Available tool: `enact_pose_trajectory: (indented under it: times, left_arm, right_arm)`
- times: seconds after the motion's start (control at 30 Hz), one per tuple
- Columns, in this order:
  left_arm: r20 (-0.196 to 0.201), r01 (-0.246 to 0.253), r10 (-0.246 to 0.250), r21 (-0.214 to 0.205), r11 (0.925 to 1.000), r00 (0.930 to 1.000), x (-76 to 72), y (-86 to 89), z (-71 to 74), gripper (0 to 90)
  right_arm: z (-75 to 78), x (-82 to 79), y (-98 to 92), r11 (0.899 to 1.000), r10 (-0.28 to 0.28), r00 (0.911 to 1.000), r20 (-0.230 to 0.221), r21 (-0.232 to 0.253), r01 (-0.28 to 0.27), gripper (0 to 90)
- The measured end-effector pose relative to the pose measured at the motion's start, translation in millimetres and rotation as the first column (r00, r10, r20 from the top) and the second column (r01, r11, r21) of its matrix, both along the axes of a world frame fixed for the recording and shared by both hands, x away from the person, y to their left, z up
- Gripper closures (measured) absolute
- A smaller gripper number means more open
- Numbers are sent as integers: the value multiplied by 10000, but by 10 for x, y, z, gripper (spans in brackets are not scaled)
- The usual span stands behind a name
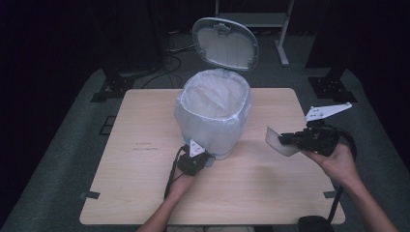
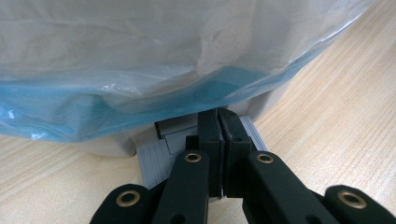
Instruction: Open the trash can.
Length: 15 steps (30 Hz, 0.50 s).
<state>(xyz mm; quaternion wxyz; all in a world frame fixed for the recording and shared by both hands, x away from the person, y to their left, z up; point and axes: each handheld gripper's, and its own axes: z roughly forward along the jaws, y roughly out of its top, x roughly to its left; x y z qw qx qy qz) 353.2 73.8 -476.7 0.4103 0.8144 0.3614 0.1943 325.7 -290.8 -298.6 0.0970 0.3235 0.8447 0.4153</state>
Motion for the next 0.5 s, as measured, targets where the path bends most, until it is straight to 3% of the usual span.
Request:
enact_pose_trajectory:
  times: [0.5]
  left_arm:
    - [-46, 15, -15, 20, 10000, 10000, 1, 1, 4, 893]
  right_arm:
    - [272, 32, 23, 9997, 88, 9996, 263, 203, -94, 838]
